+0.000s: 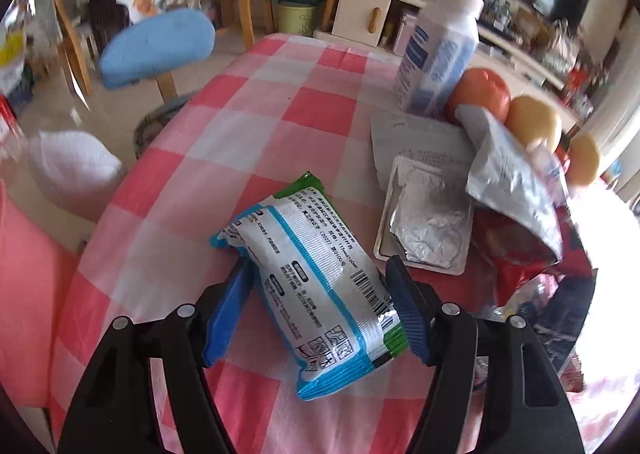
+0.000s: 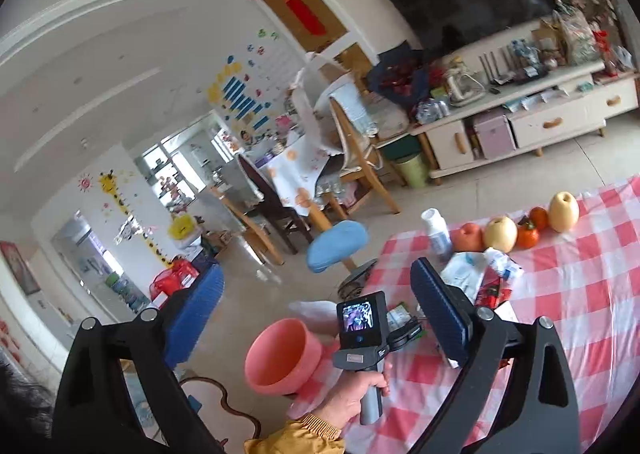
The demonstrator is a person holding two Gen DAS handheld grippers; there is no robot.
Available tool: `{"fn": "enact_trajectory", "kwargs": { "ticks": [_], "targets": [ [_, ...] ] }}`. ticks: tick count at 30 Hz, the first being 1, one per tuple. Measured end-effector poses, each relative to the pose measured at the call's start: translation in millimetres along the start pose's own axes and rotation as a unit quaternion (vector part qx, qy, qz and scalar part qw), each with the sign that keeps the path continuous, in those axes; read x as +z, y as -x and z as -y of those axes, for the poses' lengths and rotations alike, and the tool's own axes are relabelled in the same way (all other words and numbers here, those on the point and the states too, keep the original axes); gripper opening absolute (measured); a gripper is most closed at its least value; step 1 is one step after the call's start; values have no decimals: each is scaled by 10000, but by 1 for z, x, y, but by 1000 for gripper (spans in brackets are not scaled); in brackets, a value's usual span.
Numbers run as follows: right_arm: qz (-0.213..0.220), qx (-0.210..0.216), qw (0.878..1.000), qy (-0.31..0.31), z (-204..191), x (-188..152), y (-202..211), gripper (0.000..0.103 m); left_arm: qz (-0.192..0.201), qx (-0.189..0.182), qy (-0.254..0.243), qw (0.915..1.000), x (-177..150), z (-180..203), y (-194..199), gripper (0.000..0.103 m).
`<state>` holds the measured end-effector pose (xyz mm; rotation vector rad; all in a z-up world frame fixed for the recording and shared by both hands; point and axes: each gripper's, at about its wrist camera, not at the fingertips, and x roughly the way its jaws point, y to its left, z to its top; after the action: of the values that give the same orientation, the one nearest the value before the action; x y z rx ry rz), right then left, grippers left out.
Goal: Collect trash
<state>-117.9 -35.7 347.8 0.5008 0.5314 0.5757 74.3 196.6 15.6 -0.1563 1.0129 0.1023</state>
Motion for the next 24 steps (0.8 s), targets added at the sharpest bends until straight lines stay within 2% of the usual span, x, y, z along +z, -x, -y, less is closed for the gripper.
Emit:
{"fn": "enact_trajectory", "kwargs": {
  "ticks": [3, 6, 9, 12, 14, 16, 18, 21, 22, 23, 24],
  "targets": [
    [-62, -596, 9982, -44, 36, 1, -18, 96, 41, 184, -188, 9996, -4, 8, -1, 67],
    [-308, -1198, 9923, -58, 80, -5, -47, 96, 137, 335, -336, 9988, -8, 15, 2, 64],
    [-829, -1825, 9796, -165, 137, -16, -83, 96, 206, 345, -306, 9987, -10, 15, 4, 62],
    [-1313, -2046, 9691, -418, 182, -28, -110, 96, 230, 351, -219, 9989, -15, 12, 7, 61],
    [-1560, -1992, 9657, -585, 208, -35, -123, 96, 292, 407, -174, 9986, -19, 13, 9, 61],
    [-1614, -1903, 9658, -704, 222, -39, -132, 96, 388, 564, -213, 9974, -21, 16, 13, 61],
    [-1710, -1643, 9668, -955, 239, -44, -140, 96, 601, 774, -256, 9949, -22, 17, 20, 61],
    [-1798, -1279, 9660, -1351, 255, -50, -155, 95, 602, 891, -120, 9941, -20, 12, 22, 70],
    [-1856, -1129, 9648, -1481, 260, -54, -163, 93, 551, 832, -64, 9950, -20, 9, 22, 70],
    [-1887, -1044, 9641, -1547, 260, -56, -167, 83, 494, 776, 8, 9958, -19, 6, 21, 72],
    [-1964, -966, 9619, -1636, 263, -60, -175, 78, 476, 759, 62, 9960, -18, 4, 20, 75]
  ]
}}
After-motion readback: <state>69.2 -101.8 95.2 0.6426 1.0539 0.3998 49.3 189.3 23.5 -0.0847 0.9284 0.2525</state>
